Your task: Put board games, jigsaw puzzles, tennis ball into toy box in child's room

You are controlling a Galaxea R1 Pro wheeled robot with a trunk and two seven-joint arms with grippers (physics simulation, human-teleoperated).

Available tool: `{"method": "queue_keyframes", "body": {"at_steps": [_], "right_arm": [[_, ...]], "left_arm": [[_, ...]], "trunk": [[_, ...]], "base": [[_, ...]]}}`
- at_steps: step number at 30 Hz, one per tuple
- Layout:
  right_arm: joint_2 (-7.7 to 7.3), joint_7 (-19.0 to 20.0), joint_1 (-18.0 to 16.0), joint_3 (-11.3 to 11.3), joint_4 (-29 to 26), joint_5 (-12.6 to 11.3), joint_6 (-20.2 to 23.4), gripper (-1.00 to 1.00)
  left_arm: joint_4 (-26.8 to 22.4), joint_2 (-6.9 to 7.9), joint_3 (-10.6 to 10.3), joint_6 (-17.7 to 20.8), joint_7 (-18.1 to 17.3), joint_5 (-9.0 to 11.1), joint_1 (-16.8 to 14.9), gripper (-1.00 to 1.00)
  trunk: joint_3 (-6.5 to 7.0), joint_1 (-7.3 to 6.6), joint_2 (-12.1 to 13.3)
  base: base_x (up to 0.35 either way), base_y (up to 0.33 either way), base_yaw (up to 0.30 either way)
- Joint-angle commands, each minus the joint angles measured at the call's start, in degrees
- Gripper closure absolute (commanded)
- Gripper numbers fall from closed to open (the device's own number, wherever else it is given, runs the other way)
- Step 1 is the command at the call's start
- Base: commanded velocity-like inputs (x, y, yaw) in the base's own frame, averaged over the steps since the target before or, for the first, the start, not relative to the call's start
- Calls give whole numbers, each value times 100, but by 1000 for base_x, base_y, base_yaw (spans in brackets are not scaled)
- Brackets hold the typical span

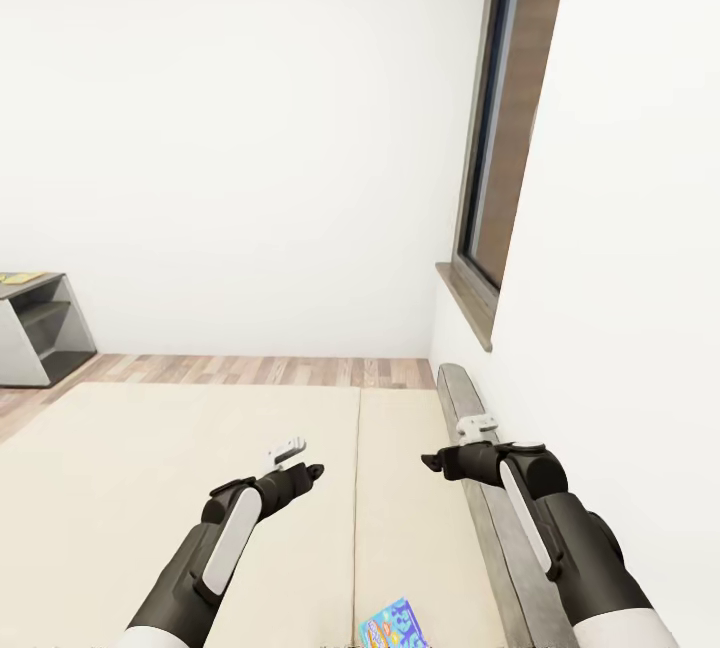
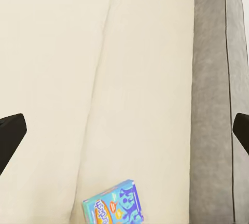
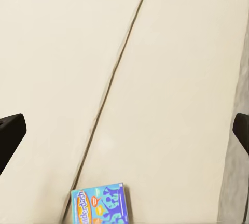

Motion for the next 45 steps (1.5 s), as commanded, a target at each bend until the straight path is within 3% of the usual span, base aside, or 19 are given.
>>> {"method": "queue_keyframes", "body": {"at_steps": [1,15,45], "right_arm": [[1,13,-32,9,54,10,28,-100],[75,12,-160,15,384,16,41,-100],[100,12,-190,8,461,17,43,-100]], "left_arm": [[26,1,-18,-16,52,61,-7,-100],[184,6,-61,-237,56,87,-23,-100],[235,11,-78,-400,57,62,-26,-100]], "trunk": [[-20,2,-10],[-148,2,-10],[-424,2,-10]], "base": [[0,0,0],[0,0,0],[0,0,0]]}}
